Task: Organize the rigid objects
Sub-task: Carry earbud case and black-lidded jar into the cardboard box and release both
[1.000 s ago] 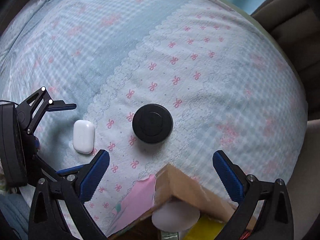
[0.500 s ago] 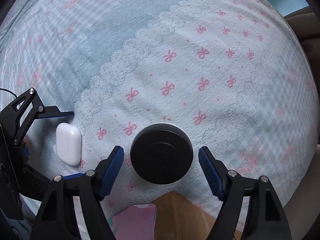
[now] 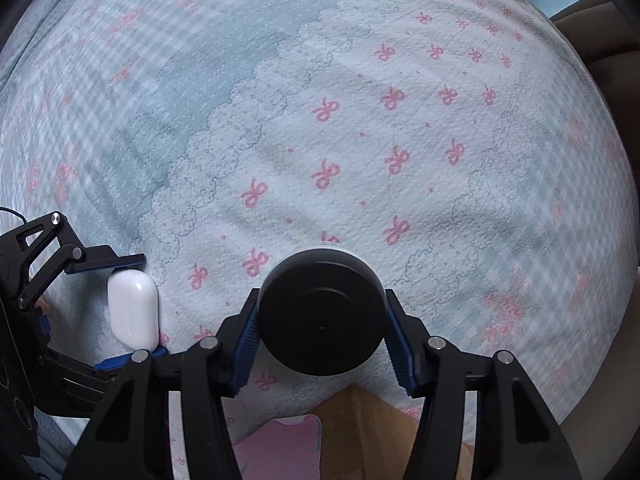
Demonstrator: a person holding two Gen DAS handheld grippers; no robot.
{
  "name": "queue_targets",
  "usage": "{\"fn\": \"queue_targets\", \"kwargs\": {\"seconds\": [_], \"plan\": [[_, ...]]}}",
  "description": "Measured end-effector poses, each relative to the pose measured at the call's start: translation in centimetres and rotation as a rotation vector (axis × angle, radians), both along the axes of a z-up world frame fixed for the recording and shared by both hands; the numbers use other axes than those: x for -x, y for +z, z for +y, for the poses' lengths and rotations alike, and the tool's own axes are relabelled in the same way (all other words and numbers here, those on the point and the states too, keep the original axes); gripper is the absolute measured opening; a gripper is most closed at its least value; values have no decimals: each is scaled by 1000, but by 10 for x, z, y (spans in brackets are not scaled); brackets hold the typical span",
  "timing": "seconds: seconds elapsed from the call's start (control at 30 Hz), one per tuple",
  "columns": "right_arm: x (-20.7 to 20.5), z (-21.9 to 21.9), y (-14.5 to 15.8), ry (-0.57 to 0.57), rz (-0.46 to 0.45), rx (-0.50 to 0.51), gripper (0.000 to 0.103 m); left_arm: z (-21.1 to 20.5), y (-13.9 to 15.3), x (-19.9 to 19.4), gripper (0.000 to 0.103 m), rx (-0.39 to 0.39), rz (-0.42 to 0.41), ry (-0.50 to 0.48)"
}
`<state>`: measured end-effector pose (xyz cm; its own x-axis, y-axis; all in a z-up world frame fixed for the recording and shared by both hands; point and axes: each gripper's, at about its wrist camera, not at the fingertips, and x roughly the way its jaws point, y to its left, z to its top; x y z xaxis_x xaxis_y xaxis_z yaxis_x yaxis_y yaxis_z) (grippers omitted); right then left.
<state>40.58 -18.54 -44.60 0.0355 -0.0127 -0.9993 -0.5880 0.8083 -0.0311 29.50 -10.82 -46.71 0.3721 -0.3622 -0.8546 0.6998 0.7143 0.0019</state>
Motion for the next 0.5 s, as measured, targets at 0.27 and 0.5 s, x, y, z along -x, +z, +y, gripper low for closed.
{"fn": "queue_targets", "kwargs": {"seconds": [0.27,0.5], "plan": [[12,-2,17,-73,-12,-34,52,15,16,-2,60,42,29,69],[15,-3,42,-127,-24,-72,52,29,40,-9,60,87,42,122]]}}
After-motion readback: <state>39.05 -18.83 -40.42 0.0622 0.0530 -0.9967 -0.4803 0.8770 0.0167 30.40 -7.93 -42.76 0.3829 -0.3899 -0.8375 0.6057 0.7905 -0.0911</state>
